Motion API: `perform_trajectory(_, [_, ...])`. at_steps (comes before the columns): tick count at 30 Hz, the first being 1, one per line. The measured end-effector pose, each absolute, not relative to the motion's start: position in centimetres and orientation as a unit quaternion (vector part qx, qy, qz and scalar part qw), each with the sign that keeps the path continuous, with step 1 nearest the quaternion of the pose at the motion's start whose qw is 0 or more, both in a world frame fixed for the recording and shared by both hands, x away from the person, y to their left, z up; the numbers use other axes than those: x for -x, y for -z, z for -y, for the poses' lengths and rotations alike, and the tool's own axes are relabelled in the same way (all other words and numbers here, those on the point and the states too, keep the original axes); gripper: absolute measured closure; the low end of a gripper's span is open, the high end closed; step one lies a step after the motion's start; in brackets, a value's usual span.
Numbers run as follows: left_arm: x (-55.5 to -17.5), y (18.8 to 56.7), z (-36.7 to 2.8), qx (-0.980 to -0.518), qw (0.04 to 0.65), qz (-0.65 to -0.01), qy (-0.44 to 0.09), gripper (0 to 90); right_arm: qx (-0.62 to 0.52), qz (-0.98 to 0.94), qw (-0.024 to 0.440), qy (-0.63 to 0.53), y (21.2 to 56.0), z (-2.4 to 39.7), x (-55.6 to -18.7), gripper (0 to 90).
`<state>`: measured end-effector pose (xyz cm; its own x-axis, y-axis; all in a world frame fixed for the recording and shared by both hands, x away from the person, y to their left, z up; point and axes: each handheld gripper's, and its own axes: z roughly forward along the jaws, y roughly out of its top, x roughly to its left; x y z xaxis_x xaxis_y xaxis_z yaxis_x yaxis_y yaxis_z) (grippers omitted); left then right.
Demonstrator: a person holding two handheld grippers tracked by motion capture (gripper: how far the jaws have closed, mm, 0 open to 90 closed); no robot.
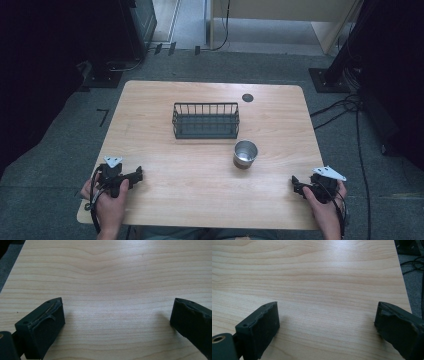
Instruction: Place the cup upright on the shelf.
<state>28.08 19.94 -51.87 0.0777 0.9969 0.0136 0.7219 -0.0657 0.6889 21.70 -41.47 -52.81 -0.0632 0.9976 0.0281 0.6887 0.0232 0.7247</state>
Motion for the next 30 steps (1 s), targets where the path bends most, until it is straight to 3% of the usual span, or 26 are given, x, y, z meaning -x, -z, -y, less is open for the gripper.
perform_trajectory(12, [-28.1, 51.9, -19.9, -0.684, 0.268, -0.628, -0.256, 0.0, -0.644, -0.657, 0.256, -0.296, 52.6, 41.9, -21.8, 3.6])
perform_trajectory(30, [-28.1, 51.9, -19.9, -0.686, 0.270, -0.625, -0.256, 0.0, -0.608, -0.670, 0.260, -0.338, 48.4, 38.4, -23.0, 3.6])
